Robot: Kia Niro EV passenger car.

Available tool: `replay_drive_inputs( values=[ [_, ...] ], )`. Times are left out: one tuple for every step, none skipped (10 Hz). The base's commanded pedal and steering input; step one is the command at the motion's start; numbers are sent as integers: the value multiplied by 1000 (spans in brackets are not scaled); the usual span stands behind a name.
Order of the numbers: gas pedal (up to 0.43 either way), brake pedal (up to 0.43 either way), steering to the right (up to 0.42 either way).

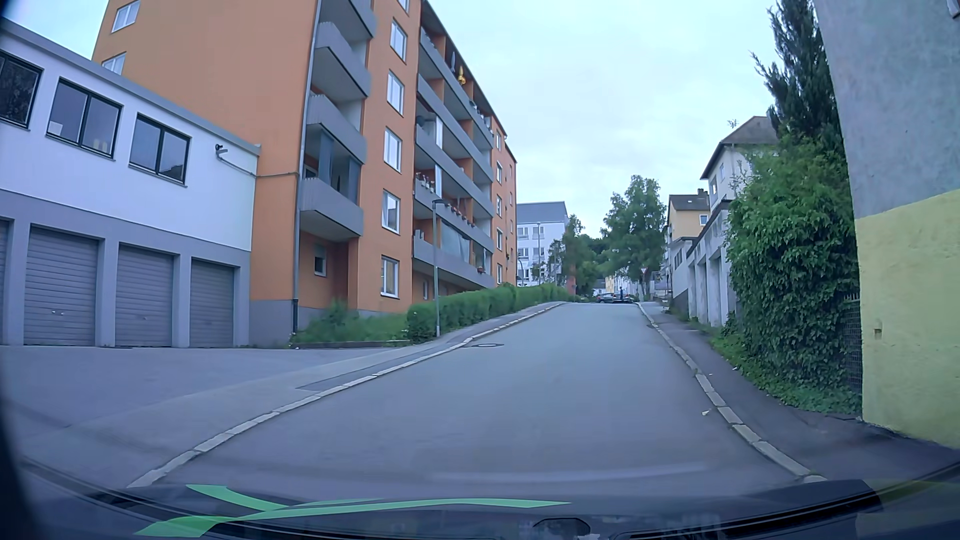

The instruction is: Follow the waypoints while adhering to traffic rules and regulations

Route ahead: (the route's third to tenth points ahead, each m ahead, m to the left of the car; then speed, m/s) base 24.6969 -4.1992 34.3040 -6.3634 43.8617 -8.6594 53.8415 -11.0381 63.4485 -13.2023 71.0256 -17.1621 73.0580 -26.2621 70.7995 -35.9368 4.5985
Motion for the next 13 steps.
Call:
replay_drive_inputs(
  values=[
    [110,6,79],
    [110,0,79],
    [110,0,79],
    [110,0,79],
    [110,0,78],
    [110,0,77],
    [110,0,76],
    [110,0,74],
    [110,0,70],
    [110,0,67],
    [110,0,66],
    [110,0,64],
    [110,0,62]
  ],
)
